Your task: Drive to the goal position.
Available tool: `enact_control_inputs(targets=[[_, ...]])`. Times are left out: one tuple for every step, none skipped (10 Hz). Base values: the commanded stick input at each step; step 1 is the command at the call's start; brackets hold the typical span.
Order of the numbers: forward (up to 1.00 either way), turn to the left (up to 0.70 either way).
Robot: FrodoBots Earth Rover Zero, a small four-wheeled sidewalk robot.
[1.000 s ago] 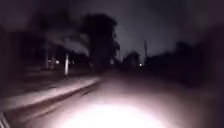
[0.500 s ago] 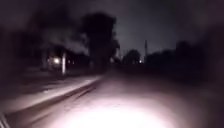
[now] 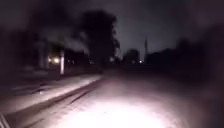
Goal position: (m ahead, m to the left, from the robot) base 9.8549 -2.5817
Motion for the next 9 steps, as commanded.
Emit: enact_control_inputs(targets=[[0.70,0.00],[0.70,0.00],[0.70,0.00],[0.68,0.00],[0.41,0.00],[0.00,0.00],[0.00,0.00],[0.00,0.00],[0.00,0.00]])
